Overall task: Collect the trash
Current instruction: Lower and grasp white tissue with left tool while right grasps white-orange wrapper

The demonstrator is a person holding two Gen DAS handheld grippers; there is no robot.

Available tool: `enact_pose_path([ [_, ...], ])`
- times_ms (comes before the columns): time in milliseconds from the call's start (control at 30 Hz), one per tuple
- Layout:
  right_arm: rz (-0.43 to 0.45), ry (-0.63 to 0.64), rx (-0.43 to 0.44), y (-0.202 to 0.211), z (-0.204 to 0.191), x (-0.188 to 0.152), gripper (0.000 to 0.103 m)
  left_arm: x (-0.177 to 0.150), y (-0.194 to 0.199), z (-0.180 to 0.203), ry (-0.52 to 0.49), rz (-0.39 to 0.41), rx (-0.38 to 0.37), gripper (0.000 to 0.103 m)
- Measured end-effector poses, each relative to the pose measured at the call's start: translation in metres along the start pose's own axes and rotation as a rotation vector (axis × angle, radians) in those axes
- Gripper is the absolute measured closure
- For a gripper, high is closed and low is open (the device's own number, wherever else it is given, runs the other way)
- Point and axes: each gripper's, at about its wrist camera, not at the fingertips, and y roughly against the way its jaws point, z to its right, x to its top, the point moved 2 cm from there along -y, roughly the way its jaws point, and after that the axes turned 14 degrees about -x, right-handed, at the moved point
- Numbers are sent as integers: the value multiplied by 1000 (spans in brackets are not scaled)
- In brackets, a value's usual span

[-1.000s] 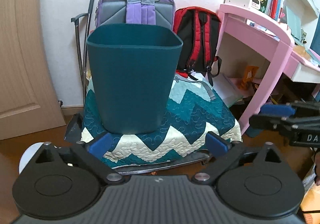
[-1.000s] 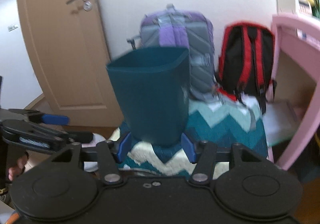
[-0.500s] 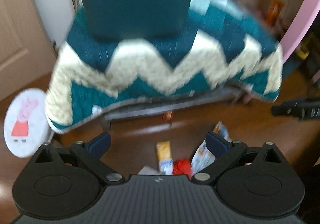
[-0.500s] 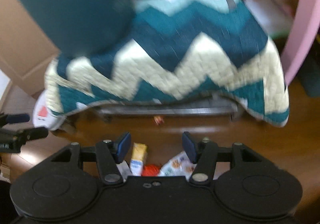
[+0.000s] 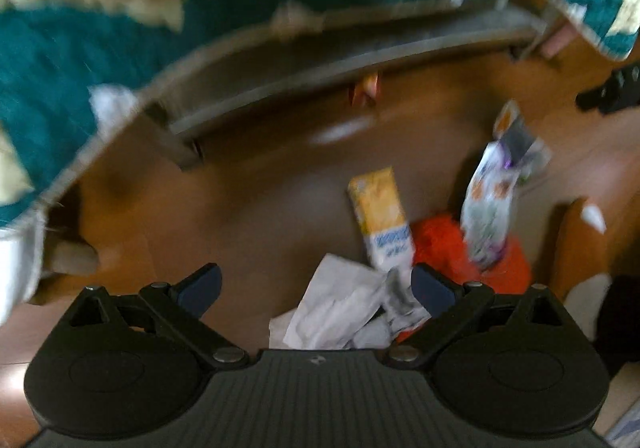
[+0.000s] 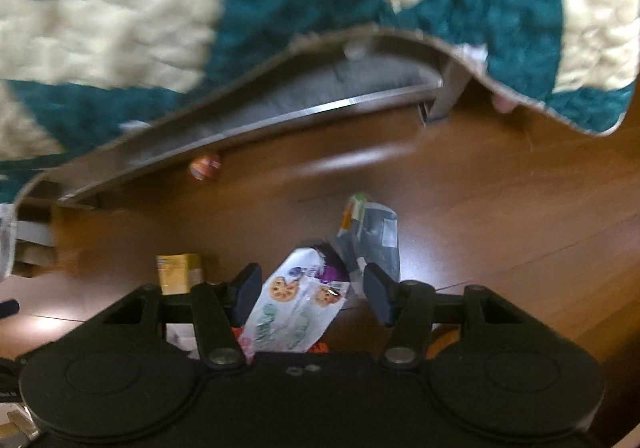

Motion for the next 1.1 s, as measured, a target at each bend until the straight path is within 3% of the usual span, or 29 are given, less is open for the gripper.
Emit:
enact_pose_path([
  [167, -44, -31, -31, -53, 1, 9, 48, -19, -64, -21, -73, -107, 8, 2],
  [333, -80, -51, -55, -92, -1, 12, 49, -38, -105, -27, -113, -173, -40, 2],
  [533, -98, -28, -72, -121, -13, 13, 50, -50, -143, -32, -116, -208, -62, 3],
  [633, -97, -20, -83, -131, -14, 14, 50, -50, -155, -38, -81, -204, -79, 13],
  [767, -86, 9, -107, -143, -14, 16, 50, -50, -167, -39, -63, -209, -110, 18],
  [867, -77, 17, -113, -148, -15, 17, 51, -49, -170, -43, -50, -210, -130, 30],
  [967, -67, 24, -115, -151, -16, 17, 58, -45, -171, -48, -10, -207, -167, 50],
  [1000, -64, 30, -118, -150, -16, 18, 83, -45, -172, -50, -2, -208, -177, 61],
  [1033, -65, 33, -122, -150, -16, 18, 99, -44, -171, -51, 7, -209, -185, 73],
  [1100, -58, 40, -124, -147, -17, 18, 98, -43, -170, -53, 31, -213, -198, 85],
])
